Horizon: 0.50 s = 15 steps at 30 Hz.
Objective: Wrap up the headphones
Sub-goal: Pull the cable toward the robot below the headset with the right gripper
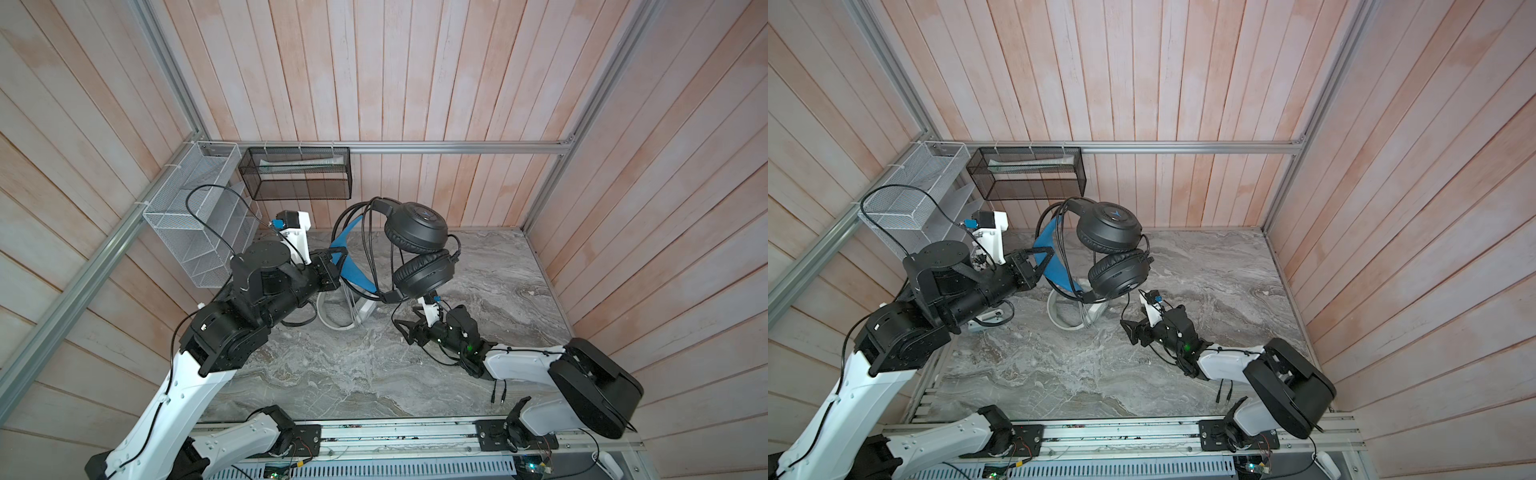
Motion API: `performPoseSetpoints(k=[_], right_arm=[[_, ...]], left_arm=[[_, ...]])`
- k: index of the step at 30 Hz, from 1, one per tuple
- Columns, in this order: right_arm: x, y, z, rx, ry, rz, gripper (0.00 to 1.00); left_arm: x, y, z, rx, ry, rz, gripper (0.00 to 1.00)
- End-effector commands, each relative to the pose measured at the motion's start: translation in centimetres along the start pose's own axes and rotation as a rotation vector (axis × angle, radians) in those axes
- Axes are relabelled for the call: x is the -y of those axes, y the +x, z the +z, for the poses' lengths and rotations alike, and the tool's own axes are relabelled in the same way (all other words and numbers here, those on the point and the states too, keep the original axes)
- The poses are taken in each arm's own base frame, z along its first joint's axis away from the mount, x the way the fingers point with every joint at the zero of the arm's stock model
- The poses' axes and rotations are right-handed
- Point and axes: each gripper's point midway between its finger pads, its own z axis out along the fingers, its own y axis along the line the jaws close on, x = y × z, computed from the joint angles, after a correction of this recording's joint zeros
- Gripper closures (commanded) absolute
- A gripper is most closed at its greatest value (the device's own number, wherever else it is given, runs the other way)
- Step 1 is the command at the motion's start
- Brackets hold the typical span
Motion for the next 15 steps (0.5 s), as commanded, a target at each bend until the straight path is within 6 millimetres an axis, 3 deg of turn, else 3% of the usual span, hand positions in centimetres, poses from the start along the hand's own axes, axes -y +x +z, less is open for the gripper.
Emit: performPoseSetpoints(k=[1,10,15], right_arm=[[-0.1,-0.7,1.6,0.04,-0.041,0.055,0.18],[-1.0,0.6,4.5,0.042,-0.114,0.113,0.24],[0.5,1.9,5.9,0.023,-0.05,0.122,0.31]], left_arm=[[2.4,-2.3,-1.0,0.062,0.094,-0.053,1.0],[3.3,-3.0,-0.9,0.07,0.12,-0.06,1.0],[3.5,-3.3,-0.8,0.079,0.129,-0.064,1.0]])
